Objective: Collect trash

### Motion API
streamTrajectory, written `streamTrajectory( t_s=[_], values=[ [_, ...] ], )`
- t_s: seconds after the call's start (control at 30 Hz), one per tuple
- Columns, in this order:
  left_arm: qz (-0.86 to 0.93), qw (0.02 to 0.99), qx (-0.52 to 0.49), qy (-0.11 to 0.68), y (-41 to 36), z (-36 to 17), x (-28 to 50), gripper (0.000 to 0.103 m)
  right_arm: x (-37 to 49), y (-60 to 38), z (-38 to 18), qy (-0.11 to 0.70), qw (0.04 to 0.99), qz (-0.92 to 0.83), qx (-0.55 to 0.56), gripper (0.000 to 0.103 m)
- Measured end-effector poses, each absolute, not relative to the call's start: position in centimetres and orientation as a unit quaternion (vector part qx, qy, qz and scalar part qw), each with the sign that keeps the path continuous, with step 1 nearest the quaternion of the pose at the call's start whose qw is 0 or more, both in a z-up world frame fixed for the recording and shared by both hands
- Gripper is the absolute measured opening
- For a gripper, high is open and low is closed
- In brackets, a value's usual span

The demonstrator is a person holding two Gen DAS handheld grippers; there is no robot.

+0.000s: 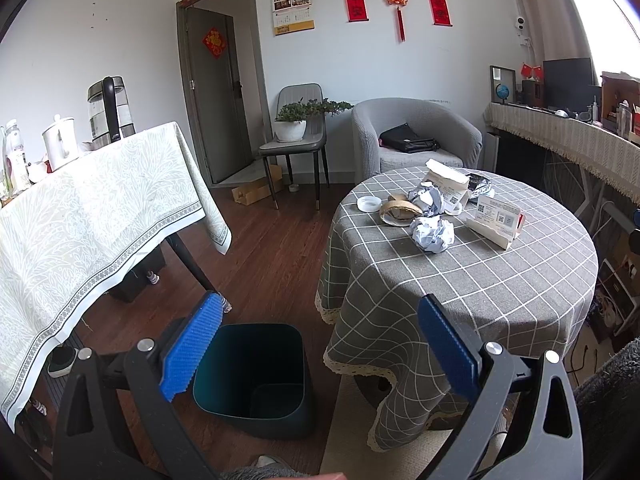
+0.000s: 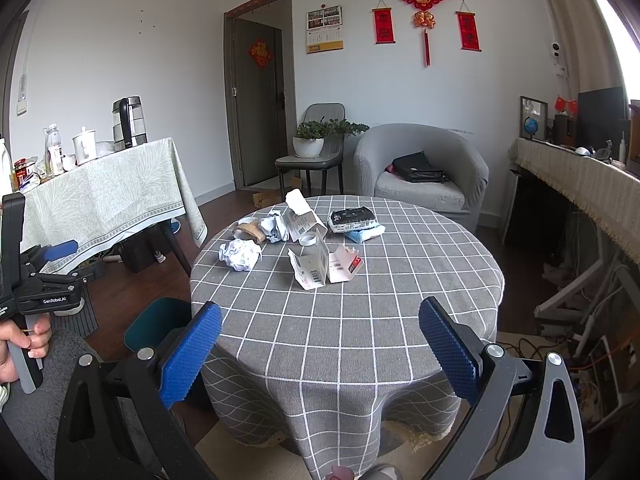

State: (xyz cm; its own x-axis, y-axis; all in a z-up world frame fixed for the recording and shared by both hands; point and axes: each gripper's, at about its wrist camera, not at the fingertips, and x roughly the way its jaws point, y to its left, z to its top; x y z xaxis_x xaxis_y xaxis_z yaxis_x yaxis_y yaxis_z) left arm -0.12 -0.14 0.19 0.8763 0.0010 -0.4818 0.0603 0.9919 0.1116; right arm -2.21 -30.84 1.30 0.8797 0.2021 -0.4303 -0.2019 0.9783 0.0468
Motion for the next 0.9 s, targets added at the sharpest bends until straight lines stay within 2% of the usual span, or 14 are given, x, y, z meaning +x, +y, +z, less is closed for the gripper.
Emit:
streamTrajectory(
  t_s=[0.9],
  values=[
    [-0.015,0.966,0.062,0.249,-0.15,0.14,-0.04,0.100,-2.13,-30.89,1.30,0.223,0.969,0.104,0.001,0.100]
  ],
)
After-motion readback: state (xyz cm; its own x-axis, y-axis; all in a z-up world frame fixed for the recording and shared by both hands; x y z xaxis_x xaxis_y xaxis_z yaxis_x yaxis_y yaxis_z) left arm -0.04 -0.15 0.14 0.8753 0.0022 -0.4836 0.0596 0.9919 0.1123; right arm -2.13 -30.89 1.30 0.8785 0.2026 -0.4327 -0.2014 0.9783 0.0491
